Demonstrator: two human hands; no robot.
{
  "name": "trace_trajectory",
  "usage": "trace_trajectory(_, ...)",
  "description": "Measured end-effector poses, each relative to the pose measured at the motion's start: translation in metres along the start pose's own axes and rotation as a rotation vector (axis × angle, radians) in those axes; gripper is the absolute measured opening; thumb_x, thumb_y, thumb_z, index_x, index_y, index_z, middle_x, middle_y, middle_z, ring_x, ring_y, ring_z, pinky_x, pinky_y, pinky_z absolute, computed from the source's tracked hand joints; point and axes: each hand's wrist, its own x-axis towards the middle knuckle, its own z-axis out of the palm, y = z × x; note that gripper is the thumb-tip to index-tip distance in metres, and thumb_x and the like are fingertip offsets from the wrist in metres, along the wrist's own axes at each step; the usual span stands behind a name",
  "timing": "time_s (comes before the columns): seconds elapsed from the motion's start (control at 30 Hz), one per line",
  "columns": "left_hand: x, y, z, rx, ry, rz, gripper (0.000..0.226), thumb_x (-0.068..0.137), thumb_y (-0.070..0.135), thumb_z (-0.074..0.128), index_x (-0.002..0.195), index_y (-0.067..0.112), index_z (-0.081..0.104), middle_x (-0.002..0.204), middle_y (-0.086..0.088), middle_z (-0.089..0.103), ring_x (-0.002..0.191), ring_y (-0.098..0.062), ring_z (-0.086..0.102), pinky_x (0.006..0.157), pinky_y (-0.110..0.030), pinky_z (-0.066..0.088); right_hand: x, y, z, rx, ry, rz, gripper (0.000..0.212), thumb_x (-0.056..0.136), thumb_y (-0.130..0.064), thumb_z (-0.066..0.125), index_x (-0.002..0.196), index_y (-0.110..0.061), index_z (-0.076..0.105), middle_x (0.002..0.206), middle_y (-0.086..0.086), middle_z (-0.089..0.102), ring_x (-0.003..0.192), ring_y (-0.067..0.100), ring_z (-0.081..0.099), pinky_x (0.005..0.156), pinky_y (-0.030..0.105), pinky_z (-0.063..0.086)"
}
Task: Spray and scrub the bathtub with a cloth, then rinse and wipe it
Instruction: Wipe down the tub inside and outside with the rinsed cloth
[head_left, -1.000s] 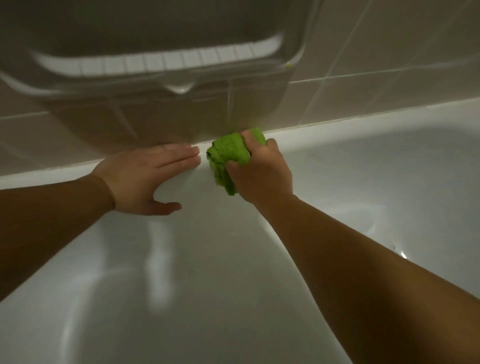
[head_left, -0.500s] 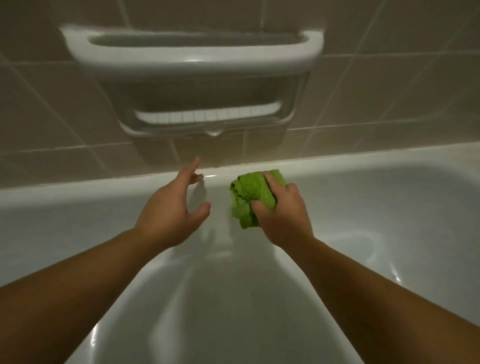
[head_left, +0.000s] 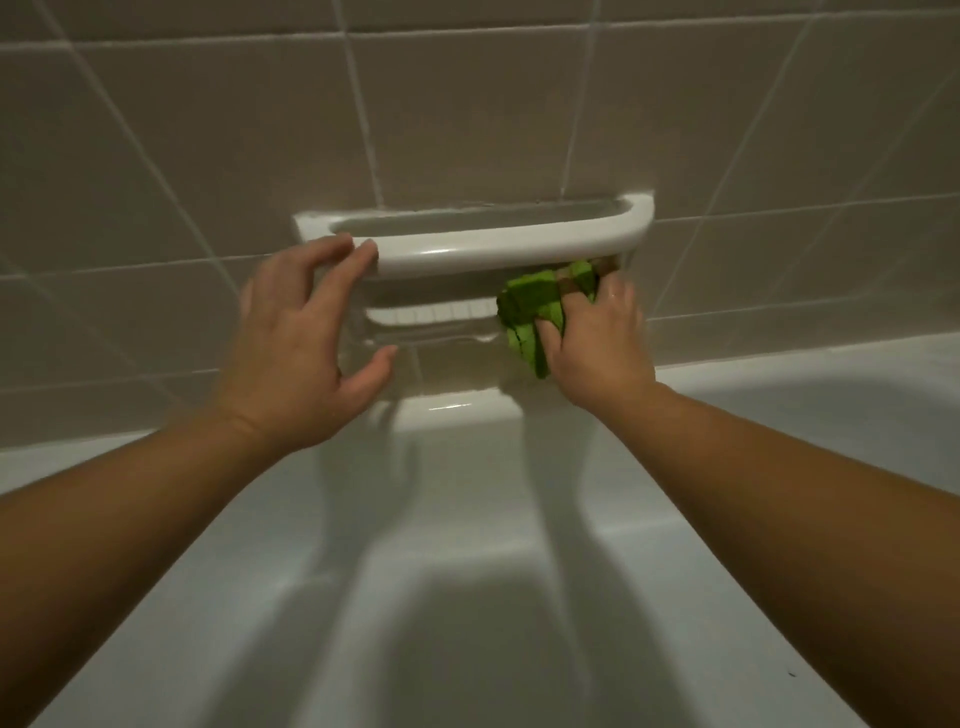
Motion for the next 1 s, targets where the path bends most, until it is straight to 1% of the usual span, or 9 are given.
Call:
trace_trajectory(0.13,0.003,-0.024,-0.015,-0.05,-0.103,0.094,0.076,0.088,0.044,0.066,0.155,0.013,0.045,0.156,-0.012,0.042,0.144,-0.031,0.04,0.122,-0.035,0.029,0.011,-0.034,0.007,-0.051,-0.112,-0.026,0.045,0.103,-0.045,0.043,0.131,-0.014,0.059,0.13,0.017,0.055,0.109,0.033,0.053,0.1,0.042,0.044)
trace_trajectory(0.23,0.006,-0.032,-0.025,-0.066,-0.169,0.107,0.079,0.086,0.05,0.063,0.156,0.016,0.044,0.158,-0.007,0.041,0.146,-0.026,0.038,0.122,-0.025,0.023,0.017,-0.077,0.018,0.04,-0.179,-0.097,0.048,0.102,-0.042,0.048,0.147,-0.025,0.045,0.141,0.015,0.046,0.126,0.036,0.049,0.107,0.044,0.043)
trace_trajectory(0.33,0.011,-0.035,-0.031,-0.075,-0.221,0.093,0.081,0.084,0.053,0.062,0.156,0.02,0.044,0.159,-0.003,0.041,0.147,-0.023,0.036,0.12,-0.022,0.022,0.019,-0.123,0.032,0.104,-0.246,-0.191,0.045,0.102,-0.041,0.049,0.146,-0.039,0.045,0.146,0.014,0.041,0.132,0.037,0.042,0.111,0.045,0.041)
trace_trajectory(0.4,0.013,-0.036,-0.033,-0.083,-0.239,0.079,0.082,0.084,0.055,0.062,0.157,0.022,0.042,0.16,0.0,0.04,0.148,-0.02,0.035,0.119,-0.021,0.021,0.017,-0.14,0.039,0.077,-0.244,-0.221,0.043,0.102,-0.049,0.048,0.144,-0.039,0.05,0.148,0.014,0.04,0.133,0.036,0.041,0.11,0.044,0.04)
trace_trajectory(0.53,0.013,-0.035,-0.033,-0.085,-0.236,0.063,0.082,0.085,0.057,0.06,0.157,0.023,0.041,0.161,0.001,0.039,0.148,-0.018,0.034,0.118,-0.019,0.019,0.015,-0.12,0.035,0.013,-0.231,-0.277,0.066,0.093,-0.073,0.05,0.15,-0.039,0.047,0.151,0.01,0.041,0.136,0.033,0.041,0.111,0.043,0.04)
trace_trajectory(0.6,0.012,-0.036,-0.032,-0.093,-0.219,0.067,0.08,0.086,0.054,0.061,0.157,0.021,0.042,0.16,0.0,0.04,0.148,-0.02,0.035,0.118,-0.019,0.02,0.02,-0.091,0.029,0.027,-0.243,-0.248,0.068,0.092,-0.074,0.051,0.151,-0.041,0.046,0.154,0.009,0.04,0.138,0.033,0.042,0.113,0.042,0.04)
trace_trajectory(0.77,0.009,-0.037,-0.026,-0.122,-0.188,0.059,0.08,0.085,0.047,0.068,0.156,0.021,0.043,0.16,0.001,0.039,0.15,-0.019,0.033,0.12,-0.016,0.017,0.027,-0.048,0.022,0.095,-0.219,-0.003,0.069,0.094,-0.072,0.05,0.154,-0.039,0.042,0.16,0.009,0.03,0.146,0.035,0.034,0.12,0.047,0.036)
trace_trajectory(0.87,0.008,-0.039,-0.023,-0.145,-0.183,0.072,0.082,0.084,0.046,0.069,0.156,0.018,0.043,0.161,0.0,0.038,0.151,-0.02,0.031,0.121,-0.016,0.015,0.031,-0.093,0.032,0.076,-0.2,0.094,0.056,0.101,-0.059,0.049,0.147,-0.027,0.049,0.152,0.018,0.034,0.141,0.041,0.035,0.116,0.044,0.035)
trace_trajectory(1.0,0.01,-0.04,-0.02,-0.17,-0.168,0.084,0.08,0.086,0.049,0.065,0.155,0.016,0.044,0.16,-0.003,0.039,0.151,-0.021,0.032,0.123,-0.017,0.016,0.021,-0.154,0.045,0.142,-0.256,-0.029,0.049,0.101,-0.054,0.05,0.145,-0.033,0.049,0.153,0.015,0.033,0.138,0.038,0.034,0.114,0.043,0.037)
